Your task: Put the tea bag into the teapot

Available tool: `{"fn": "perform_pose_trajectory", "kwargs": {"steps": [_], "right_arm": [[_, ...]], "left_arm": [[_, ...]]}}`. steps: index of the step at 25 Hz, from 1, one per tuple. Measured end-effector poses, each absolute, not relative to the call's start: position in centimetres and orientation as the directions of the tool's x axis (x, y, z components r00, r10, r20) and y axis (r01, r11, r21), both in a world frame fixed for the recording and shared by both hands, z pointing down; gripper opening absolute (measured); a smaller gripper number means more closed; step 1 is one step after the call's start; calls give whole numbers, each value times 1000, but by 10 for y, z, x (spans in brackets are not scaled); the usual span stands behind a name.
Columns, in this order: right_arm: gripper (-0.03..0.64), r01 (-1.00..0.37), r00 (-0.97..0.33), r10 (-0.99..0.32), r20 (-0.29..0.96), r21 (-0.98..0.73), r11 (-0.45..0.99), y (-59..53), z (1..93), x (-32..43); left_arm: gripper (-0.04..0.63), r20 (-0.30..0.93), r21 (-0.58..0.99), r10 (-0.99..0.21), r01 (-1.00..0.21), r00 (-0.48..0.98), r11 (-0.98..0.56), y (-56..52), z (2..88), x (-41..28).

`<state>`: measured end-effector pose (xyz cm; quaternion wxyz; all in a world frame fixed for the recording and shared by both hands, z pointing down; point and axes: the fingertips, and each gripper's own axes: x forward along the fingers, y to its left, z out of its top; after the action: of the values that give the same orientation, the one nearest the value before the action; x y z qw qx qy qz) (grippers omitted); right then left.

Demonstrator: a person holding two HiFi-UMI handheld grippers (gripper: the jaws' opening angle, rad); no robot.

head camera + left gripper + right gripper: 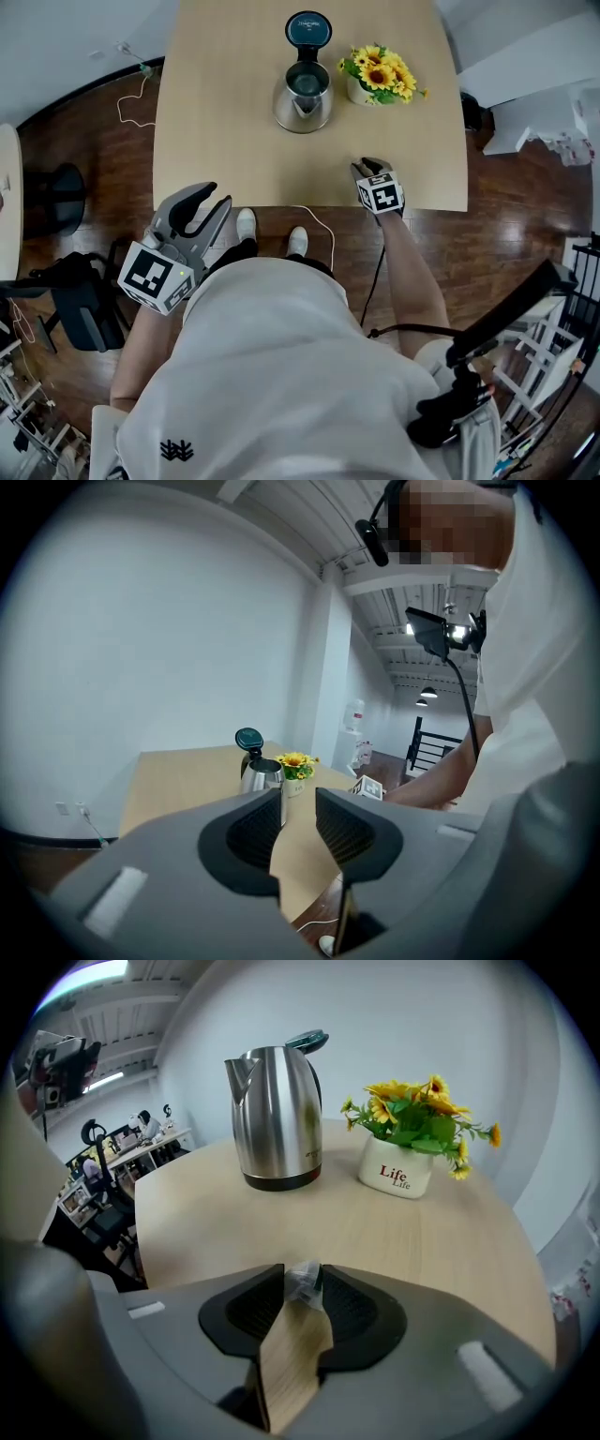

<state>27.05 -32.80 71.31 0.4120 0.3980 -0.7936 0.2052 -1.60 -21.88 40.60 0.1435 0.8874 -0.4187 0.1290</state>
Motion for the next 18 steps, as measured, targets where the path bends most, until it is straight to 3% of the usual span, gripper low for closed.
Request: {"fn": "perform_pose_trajectory", "kwargs": {"steps": [5,18], "right_arm": [[43,-812,-311,-472,825,27,583,-331,711,269],[40,-805,-366,-599,712,81,587,-363,565,233]], "left_arm": [[96,338,156,-697,-768,632,-621,-232,410,-24],[96,277,184,-657,-710,701,-680,-257,410,-33]]}}
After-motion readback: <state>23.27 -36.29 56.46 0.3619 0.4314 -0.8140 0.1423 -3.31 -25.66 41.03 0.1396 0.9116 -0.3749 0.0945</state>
